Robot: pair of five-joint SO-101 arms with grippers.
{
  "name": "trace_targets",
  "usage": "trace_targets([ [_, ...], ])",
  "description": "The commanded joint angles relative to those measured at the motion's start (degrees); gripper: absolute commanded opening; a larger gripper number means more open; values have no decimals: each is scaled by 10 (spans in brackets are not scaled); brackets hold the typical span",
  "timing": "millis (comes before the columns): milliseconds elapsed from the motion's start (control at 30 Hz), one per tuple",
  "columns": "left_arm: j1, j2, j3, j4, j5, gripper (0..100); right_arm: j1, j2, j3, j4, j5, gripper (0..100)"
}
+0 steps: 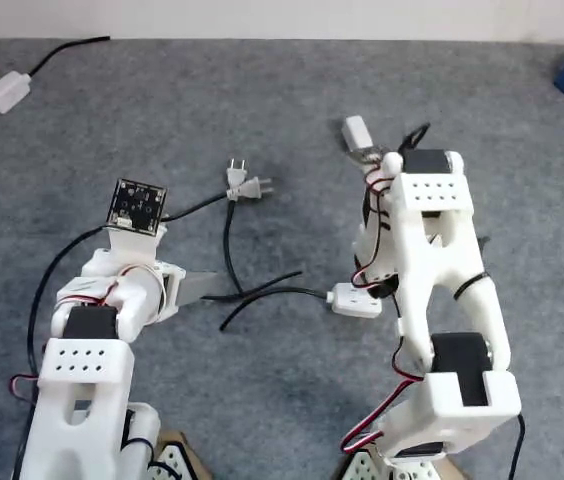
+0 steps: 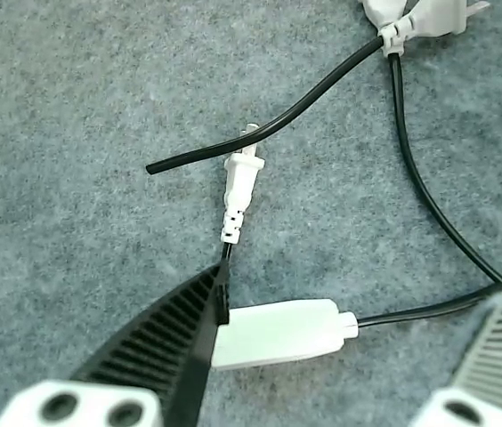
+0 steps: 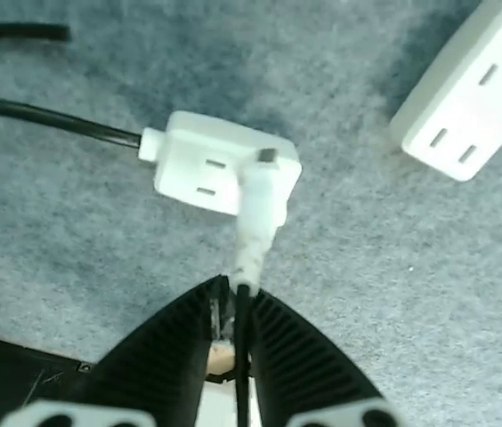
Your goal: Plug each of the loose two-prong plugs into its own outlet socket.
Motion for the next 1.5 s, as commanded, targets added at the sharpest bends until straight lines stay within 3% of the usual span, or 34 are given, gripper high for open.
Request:
trace_targets([
  [0, -5, -6, -3, -8, -1, 415, -5, -26, 0, 12, -7, 6],
  [467, -5, -6, -2, -8, -1, 415, 11, -23, 1, -25, -7, 8],
  [700, -5, -6, -2, -8, -1, 415, 15, -23, 7, -62, -3, 101],
  [1067, -5, -6, -2, -7, -1, 415, 14, 70, 6, -117, -4, 100],
  [1200, 0, -6, -2, -7, -1, 415, 15, 72, 1, -116, -2, 22],
  [1467, 22, -7, 15, -10, -4, 415, 15, 72, 0, -118, -2, 7],
])
